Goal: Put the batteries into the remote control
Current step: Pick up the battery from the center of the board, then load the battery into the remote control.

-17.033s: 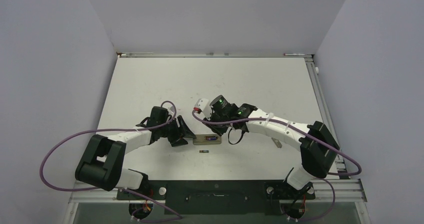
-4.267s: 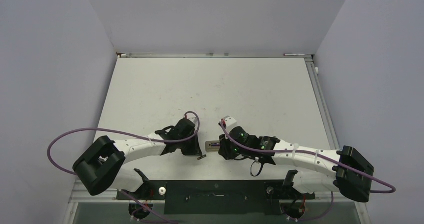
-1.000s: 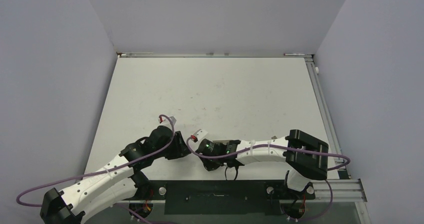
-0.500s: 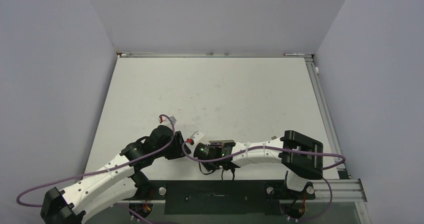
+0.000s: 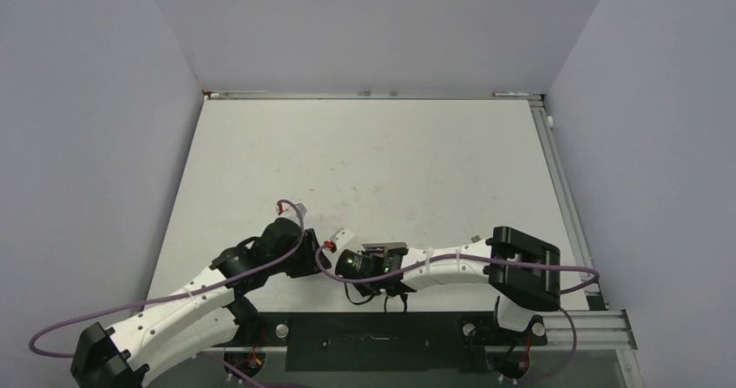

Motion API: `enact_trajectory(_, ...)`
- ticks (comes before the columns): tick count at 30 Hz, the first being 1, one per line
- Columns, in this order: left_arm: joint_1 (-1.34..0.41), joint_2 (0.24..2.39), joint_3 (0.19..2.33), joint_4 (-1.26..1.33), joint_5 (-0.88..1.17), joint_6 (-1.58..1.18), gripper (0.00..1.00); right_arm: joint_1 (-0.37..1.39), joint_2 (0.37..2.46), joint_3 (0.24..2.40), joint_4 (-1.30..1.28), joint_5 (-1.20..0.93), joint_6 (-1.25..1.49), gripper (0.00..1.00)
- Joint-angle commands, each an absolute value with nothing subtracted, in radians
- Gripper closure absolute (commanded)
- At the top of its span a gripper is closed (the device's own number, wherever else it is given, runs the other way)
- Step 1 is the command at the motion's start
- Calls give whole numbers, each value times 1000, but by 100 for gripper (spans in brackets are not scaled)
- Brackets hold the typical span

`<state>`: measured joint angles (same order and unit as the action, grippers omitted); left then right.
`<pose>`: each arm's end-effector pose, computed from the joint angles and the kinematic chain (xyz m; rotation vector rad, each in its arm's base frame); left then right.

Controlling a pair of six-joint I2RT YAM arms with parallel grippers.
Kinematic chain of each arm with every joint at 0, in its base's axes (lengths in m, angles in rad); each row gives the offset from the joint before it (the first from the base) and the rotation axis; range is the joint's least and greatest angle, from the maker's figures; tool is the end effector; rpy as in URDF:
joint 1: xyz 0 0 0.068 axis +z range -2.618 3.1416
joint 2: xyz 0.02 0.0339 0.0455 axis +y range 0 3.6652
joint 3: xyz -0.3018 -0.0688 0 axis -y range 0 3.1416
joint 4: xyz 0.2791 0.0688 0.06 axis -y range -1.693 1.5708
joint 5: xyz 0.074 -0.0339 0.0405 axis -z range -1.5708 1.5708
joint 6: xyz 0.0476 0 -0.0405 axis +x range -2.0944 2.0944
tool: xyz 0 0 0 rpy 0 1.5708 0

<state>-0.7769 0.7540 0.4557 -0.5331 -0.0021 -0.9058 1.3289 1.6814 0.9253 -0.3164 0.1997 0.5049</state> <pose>0.1187 -0.1166 0.2056 -0.1653 2.5445 -0.7349 0.0943 0.3426 0.1596 -1.0025 2.4633 0.3749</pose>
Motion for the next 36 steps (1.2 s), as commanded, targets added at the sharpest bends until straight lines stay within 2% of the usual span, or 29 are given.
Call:
enact_trajectory(1,-770,762,461,-499,0,-907,61,1339,1679,940,-353,238,500,91)
enact_trajectory(11,-763,773,468,-486,28,-905,60,1339,1569,934,-378,221,453,92)
enact_trajectory(20,-748,816,467,-429,66,-898,60,1328,1489,970,-501,240,326,92)
enact_trajectory(21,-744,820,464,-421,71,-897,60,1324,1485,976,-518,245,300,80)
enact_trajectory(22,-739,824,462,-411,78,-894,60,1320,1480,984,-532,254,282,90)
enact_trajectory(23,-733,830,459,-401,87,-893,60,1315,1475,990,-545,261,261,91)
enact_trajectory(29,-689,867,445,-337,150,-889,59,1261,1428,1009,-589,268,107,92)
enact_trajectory(36,-648,905,446,-286,200,-879,56,1124,1380,1002,-599,160,-90,92)
